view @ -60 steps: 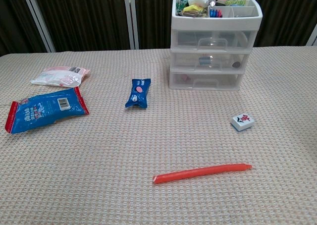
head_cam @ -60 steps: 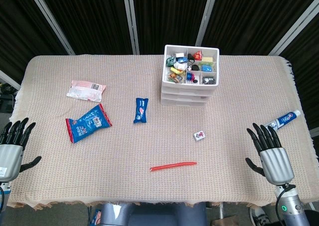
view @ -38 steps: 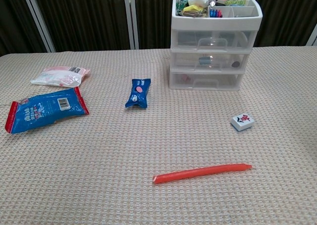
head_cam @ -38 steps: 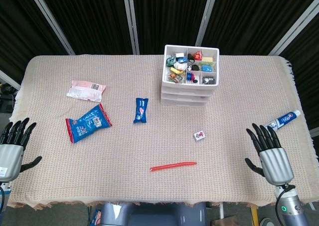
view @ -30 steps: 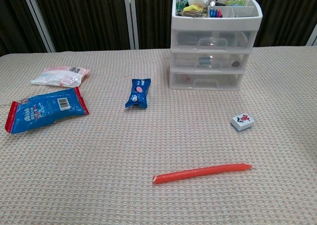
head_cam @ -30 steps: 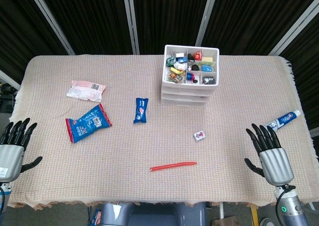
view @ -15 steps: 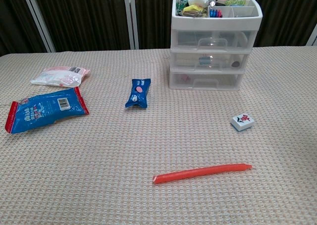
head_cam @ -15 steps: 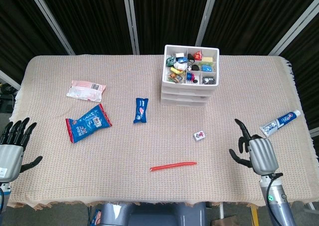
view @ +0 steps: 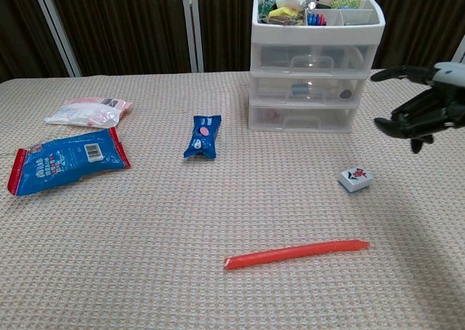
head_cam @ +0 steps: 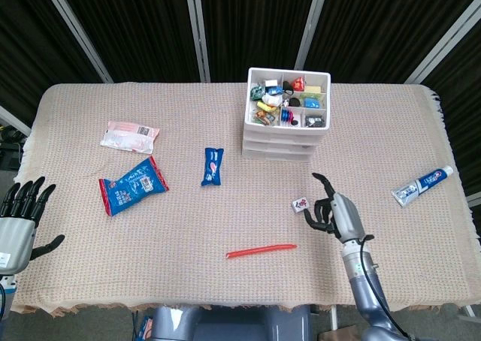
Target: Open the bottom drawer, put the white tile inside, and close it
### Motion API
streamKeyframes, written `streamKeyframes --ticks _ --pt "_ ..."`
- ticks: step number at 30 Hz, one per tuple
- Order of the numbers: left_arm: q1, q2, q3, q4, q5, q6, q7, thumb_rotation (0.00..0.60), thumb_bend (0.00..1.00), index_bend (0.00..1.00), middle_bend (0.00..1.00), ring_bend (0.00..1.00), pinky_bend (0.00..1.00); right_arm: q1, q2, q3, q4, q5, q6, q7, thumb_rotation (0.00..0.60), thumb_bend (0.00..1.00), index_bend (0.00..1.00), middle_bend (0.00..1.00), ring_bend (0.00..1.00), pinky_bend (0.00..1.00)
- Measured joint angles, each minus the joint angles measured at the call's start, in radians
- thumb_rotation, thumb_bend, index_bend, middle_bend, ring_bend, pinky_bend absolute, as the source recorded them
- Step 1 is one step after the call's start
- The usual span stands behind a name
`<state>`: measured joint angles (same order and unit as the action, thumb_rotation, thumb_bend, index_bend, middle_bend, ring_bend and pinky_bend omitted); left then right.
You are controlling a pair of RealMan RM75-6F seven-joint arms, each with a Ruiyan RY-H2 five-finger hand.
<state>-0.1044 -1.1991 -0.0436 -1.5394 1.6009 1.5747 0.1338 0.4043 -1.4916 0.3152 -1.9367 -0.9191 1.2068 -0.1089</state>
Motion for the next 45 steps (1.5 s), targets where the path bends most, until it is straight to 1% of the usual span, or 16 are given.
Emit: streamKeyframes --ticks 6,9,16,29,33,39,45 --pt "-0.002 0.0 -0.003 0.006 -0.004 -0.001 0.001 0.6 0.14 0.07 0.0 0.0 0.0 0.082 -0.125 0.088 0.03 0.202 -0.02 -0.007 0.6 0.35 0.16 0.82 0.81 0.61" --pt "-0.002 -0.001 -0.004 0.009 -0.004 0.0 0.002 0.6 0.14 0.07 0.0 0.0 0.0 0.119 -0.172 0.131 0.055 0.28 -0.025 -0.006 0.6 0.35 0.17 0.82 0.81 0.61" --pt "-0.003 -0.003 -0.005 0.014 -0.001 0.002 0.004 0.6 0.14 0.07 0.0 0.0 0.0 0.176 -0.237 0.193 0.125 0.405 -0.044 0.011 0.6 0.35 0.18 0.82 0.81 0.61" --pt "-0.007 0.001 -0.005 0.013 -0.009 -0.009 0.003 0.6 0.14 0.07 0.0 0.0 0.0 0.271 -0.33 0.283 0.304 0.511 -0.096 0.052 0.6 0.35 0.18 0.82 0.81 0.61" --pt "-0.008 0.004 -0.005 0.01 -0.011 -0.013 0.001 0.6 0.14 0.07 0.0 0.0 0.0 0.298 -0.353 0.312 0.363 0.55 -0.126 0.066 0.6 0.35 0.15 0.82 0.81 0.61" --pt "-0.01 0.007 -0.004 0.006 -0.014 -0.02 -0.001 0.6 0.14 0.07 0.0 0.0 0.0 0.331 -0.37 0.335 0.438 0.581 -0.166 0.077 0.6 0.35 0.15 0.82 0.81 0.61" --pt "-0.011 0.009 -0.003 0.006 -0.015 -0.022 0.001 0.6 0.13 0.07 0.0 0.0 0.0 0.357 -0.392 0.363 0.507 0.592 -0.176 0.1 0.6 0.35 0.15 0.82 0.8 0.61"
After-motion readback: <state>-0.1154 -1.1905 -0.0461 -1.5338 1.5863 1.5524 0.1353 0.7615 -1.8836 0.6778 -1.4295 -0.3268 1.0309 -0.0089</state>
